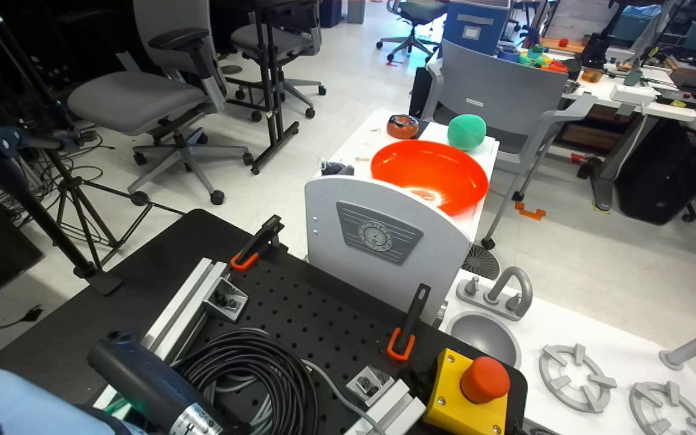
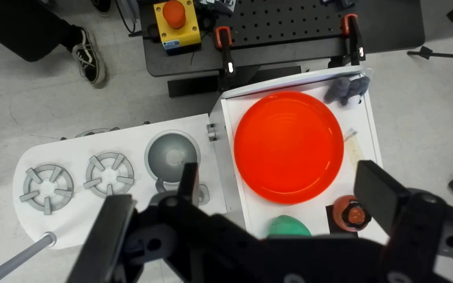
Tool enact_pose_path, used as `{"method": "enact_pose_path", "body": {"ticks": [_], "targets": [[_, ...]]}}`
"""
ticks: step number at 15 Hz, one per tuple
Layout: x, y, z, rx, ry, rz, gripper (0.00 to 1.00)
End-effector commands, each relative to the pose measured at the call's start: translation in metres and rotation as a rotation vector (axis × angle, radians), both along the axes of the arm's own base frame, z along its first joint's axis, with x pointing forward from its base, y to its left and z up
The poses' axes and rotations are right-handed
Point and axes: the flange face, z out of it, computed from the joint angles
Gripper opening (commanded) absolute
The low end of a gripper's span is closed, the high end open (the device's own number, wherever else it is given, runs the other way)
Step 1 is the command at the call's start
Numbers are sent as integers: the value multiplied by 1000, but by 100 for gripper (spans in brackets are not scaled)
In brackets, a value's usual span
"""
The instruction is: Put the green plushie on the orange plate
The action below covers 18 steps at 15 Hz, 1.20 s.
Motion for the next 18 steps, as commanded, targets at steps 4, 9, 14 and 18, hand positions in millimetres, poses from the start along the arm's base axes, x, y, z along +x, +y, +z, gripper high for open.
{"method": "enact_pose_path", "body": {"ticks": [4, 9, 14, 18], "targets": [[4, 1, 15, -80, -35, -15, 100], [10, 8, 27, -232, -82, -126, 100], [16, 33, 39, -182, -145, -98, 100], [20, 50, 46, -192, -179, -64, 100]]}}
